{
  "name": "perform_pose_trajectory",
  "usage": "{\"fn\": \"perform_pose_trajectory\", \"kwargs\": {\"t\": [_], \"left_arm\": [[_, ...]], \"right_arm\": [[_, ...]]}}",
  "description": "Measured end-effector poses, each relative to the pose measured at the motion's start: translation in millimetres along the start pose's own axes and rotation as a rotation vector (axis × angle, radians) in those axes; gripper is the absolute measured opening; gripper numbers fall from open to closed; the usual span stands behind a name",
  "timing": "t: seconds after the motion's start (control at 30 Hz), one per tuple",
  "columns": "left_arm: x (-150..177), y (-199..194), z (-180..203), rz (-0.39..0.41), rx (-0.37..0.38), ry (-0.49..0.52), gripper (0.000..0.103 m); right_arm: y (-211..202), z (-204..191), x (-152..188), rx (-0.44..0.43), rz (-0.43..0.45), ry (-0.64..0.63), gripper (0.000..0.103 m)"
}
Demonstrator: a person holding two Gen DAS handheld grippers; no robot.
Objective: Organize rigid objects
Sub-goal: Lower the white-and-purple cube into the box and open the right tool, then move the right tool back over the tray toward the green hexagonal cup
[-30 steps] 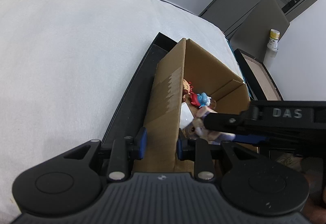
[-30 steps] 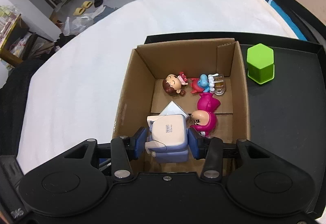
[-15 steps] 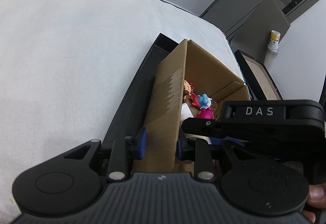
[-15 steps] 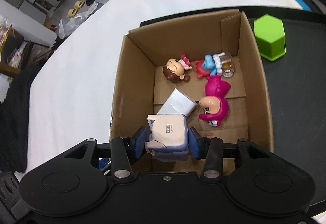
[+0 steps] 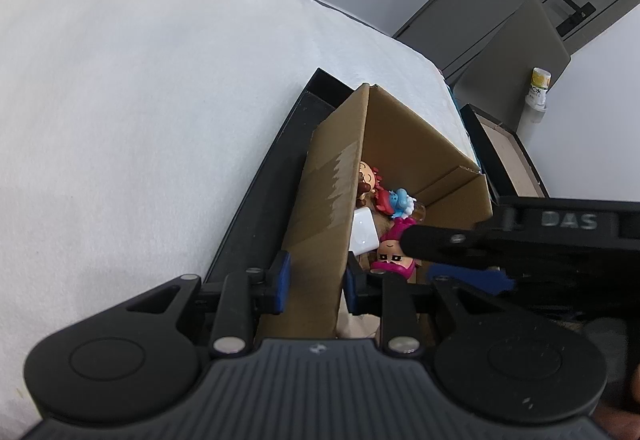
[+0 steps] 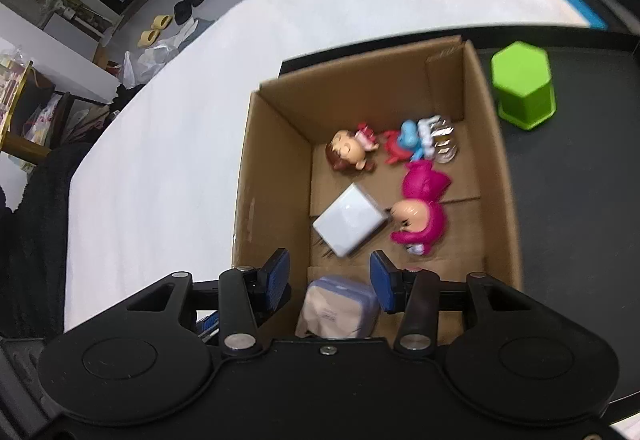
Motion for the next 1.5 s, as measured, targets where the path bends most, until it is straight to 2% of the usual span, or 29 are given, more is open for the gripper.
{"fn": "perform_pose_trajectory", "kwargs": {"t": [0.37, 0.67, 0.73, 0.9, 1.03, 1.13, 1.4, 1.5], "left_arm": [[1, -1, 1, 0.010, -0.006, 0.007, 0.024], [1, -1, 1, 0.010, -0.007, 0.004, 0.024], [1, -1, 1, 0.010, -0.006, 0.004, 0.024], [1, -1, 1, 0.014, -0.012, 0.006, 0.024], [1, -1, 1, 0.016, -0.014, 0.005, 0.024], [1, -1, 1, 0.016, -0.013, 0.005, 0.024], [0, -1, 2, 0.019, -0.024, 0.009, 0.024], [1, -1, 2, 0.017, -0.025, 0.006, 0.024]], "right_arm": [[-41, 8, 2, 0.041, 0.075, -0.061, 0.046], [-68, 21, 4, 0.055, 0.120, -0.090, 0.051], [-71, 26, 4, 0.060, 0.127, -0.092, 0.053], [-79, 33, 6, 0.063, 0.157, -0.124, 0.069], [-83, 39, 8, 0.064, 0.165, -0.142, 0.072], [-86, 46, 8, 0.076, 0.185, -0.149, 0.080], [-91, 79, 5, 0.121, 0.274, -0.116, 0.081], [-87, 94, 5, 0.097, 0.272, -0.079, 0.080]]}}
Point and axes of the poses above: each gripper's, at about its wrist camera, not at the fingertips, and y roughly the way its jaws point, z to its right, x to its underside, the point moved 10 cm from there along y, roughly the way its jaws point, and after that the axes turned 15 degrees about -z, right-handed, at the moved point
